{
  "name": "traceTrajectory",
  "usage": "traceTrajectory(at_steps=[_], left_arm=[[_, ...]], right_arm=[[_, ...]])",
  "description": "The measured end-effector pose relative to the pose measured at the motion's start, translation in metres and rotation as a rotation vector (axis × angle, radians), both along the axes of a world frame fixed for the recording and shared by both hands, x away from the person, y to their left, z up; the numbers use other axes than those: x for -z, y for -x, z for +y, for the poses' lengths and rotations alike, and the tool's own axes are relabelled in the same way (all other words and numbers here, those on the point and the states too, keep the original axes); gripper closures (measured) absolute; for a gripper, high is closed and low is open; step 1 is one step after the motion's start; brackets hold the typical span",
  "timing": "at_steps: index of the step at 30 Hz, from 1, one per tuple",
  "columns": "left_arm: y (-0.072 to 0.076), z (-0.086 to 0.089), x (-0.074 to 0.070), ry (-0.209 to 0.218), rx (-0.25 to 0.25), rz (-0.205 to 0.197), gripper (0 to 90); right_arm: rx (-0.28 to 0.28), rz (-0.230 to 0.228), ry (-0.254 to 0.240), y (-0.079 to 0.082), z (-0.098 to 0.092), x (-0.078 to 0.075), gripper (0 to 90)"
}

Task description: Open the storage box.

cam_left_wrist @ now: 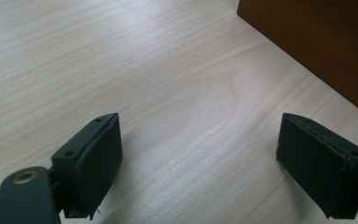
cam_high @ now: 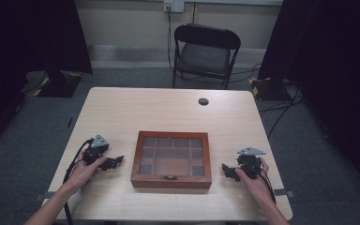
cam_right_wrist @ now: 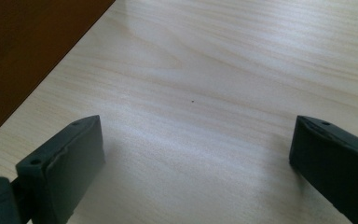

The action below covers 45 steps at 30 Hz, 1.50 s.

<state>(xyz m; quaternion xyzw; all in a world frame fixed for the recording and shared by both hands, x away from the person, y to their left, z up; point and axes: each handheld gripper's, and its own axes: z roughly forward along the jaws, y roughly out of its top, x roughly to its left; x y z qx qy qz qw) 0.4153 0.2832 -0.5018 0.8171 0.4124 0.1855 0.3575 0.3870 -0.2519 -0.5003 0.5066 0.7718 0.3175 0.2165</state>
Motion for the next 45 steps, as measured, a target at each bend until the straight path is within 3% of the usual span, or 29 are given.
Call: traceTrajectory(at_steps=[6,8,10,17,22,25,26,35,39,45], left_arm=[[0.0,0.0,0.0,0.0,0.001,0.0,13.7],[0.0,0.0,0.0,-0.001,0.0,0.0,13.8],[0.0,0.0,0.0,0.001,0.001,0.0,13.8],[0.0,0.0,0.0,0.0,0.0,0.0,13.7],[0.0,0.0,0.0,0.0,0.001,-0.002,13.7],[-0.001,0.001,0.0,-0.007,0.01,-0.001,13.4],[-0.001,0.001,0.0,-0.007,0.01,-0.001,13.3],[-0.002,0.001,0.0,-0.008,0.011,0.001,12.6],[-0.002,0.001,0.0,-0.008,0.011,0.002,12.4],[-0.002,0.001,0.0,-0.009,0.011,0.002,12.4]], right_arm=[[-0.005,0.005,0.003,-0.001,0.0,-0.001,3.5],[-0.016,0.008,0.005,0.0,0.001,-0.002,7.6],[-0.023,0.004,0.0,0.0,0.002,-0.005,17.9],[-0.058,0.02,-0.003,0.0,0.004,-0.014,22.7],[-0.09,0.012,-0.072,0.002,0.005,-0.026,22.8],[-0.109,0.013,-0.065,0.003,0.006,-0.032,22.9],[-0.12,0.02,-0.089,0.003,0.005,-0.035,23.7],[-0.173,0.013,-0.19,0.008,0.007,-0.058,37.3],[-0.222,0.001,-0.244,0.013,0.012,-0.067,43.1],[-0.323,0.0,-0.286,0.019,0.026,-0.077,52.3]])
